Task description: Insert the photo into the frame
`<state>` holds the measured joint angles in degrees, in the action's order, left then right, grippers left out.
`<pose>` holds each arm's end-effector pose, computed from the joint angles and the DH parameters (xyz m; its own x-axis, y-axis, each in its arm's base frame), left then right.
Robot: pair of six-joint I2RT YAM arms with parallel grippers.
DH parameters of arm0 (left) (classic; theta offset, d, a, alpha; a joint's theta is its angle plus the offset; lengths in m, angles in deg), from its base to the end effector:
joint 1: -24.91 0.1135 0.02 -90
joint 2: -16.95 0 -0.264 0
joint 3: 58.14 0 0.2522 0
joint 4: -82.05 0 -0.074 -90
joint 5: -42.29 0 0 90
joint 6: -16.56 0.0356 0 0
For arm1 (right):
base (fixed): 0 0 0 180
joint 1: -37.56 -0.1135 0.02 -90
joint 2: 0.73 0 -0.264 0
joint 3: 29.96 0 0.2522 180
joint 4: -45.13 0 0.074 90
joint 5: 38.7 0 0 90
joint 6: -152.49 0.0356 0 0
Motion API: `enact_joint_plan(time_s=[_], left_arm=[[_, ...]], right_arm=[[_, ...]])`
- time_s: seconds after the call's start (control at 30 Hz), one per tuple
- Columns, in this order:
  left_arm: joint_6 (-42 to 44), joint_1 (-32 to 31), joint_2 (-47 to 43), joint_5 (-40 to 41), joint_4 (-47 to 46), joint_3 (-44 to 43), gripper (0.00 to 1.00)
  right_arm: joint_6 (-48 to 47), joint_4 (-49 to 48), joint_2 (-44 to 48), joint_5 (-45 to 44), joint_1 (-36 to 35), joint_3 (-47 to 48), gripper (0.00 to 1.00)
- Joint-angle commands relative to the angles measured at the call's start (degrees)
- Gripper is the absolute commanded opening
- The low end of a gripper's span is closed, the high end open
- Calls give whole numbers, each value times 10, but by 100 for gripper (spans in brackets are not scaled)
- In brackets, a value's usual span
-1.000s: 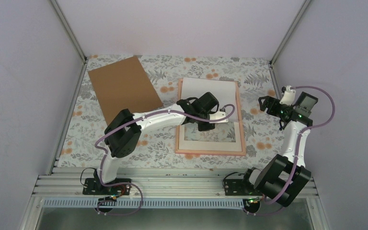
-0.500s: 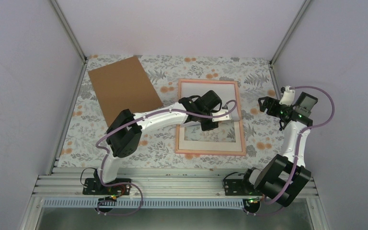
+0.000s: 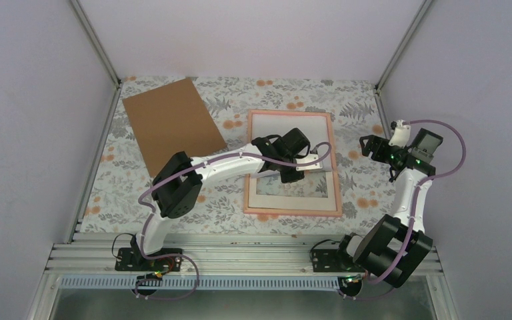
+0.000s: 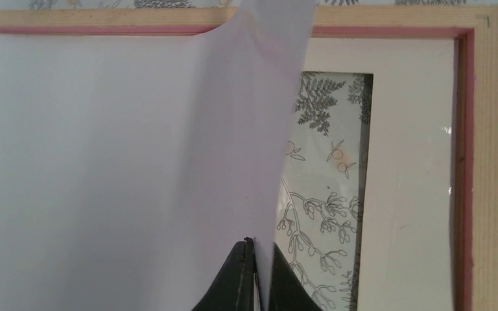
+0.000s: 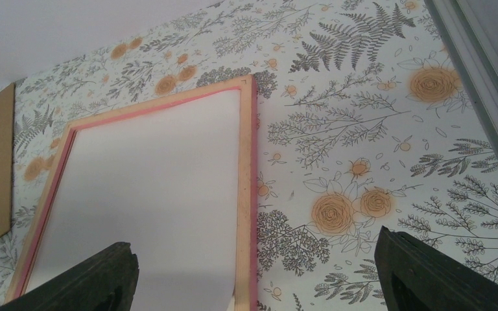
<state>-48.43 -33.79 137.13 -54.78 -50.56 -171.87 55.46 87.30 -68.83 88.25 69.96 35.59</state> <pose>0.2393 -0.4020 0.2251 -0.0057 0.8169 -0.5767 0.9800 0.1193 0.1594 0.2194 -0.1139 0.2751 -0.5979 0.2636 -0.7570 -0.0056 0.9430 0.3328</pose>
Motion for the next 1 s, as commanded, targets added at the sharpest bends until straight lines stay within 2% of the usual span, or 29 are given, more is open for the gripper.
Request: enact_joint_plan(time_s=[0.0,0.17,0.3,0.4,0.6,0.73,0.97], left_arm=[[14,-6,7,-2,-2,6,12],[21,-6,-19,-31,3,17,54],[29,-6,-46,-60,8,32,84],[34,-6,-65,-81,11,51,99],[27,-3,-79,-112,3,78,100],[8,1,-95,-93,-36,113,100],[-66,99,-169,-112,-97,194,100]], right_arm=[[-13,2,6,12,6,15,90],[-23,8,5,13,6,13,90],[-39,11,0,12,6,13,90],[-58,18,-11,15,6,14,90],[-81,35,-45,25,7,17,90],[-97,45,-72,27,5,20,90],[-137,81,-173,19,-24,27,87]])
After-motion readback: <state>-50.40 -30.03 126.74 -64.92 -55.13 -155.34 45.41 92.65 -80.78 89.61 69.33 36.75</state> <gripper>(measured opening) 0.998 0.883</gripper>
